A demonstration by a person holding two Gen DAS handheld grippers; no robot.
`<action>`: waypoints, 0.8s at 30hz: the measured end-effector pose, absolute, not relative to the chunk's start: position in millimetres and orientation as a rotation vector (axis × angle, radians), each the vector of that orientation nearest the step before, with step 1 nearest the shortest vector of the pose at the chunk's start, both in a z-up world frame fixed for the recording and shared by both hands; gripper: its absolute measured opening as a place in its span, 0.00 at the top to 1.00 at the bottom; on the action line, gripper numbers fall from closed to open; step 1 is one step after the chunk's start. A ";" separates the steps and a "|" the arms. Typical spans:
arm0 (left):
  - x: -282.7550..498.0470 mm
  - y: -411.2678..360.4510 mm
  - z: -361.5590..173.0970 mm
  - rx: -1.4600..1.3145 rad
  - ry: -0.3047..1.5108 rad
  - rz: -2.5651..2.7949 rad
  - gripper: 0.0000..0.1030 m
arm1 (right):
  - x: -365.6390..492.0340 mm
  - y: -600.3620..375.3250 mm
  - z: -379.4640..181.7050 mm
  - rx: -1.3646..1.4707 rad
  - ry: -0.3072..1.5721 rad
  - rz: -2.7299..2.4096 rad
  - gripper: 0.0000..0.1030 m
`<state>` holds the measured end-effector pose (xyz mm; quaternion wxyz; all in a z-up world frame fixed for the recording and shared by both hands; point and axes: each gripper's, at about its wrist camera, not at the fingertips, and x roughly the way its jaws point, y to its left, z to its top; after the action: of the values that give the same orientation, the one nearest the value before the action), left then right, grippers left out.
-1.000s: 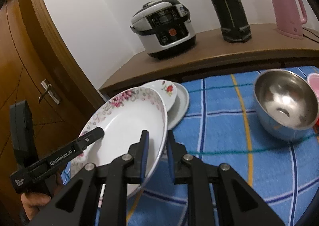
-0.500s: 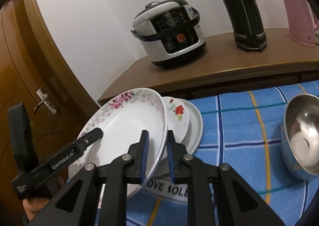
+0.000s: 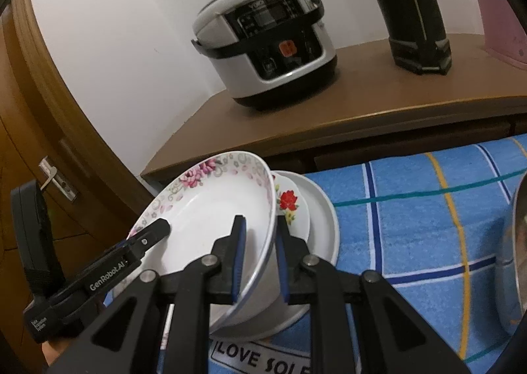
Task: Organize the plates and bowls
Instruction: 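Lower the pink-floral plate onto the red-flower plate on the stack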
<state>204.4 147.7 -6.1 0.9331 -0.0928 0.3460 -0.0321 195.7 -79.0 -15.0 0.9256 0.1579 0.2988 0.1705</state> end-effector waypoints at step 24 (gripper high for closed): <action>215.4 141.9 -15.5 -0.128 0.699 -0.014 0.70 | 214.0 -72.5 -38.1 0.289 0.649 0.336 0.83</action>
<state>215.4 141.9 -15.5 0.9374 -0.0628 0.3424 -0.0071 214.0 -72.5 -38.1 0.9238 0.1409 0.3162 0.1636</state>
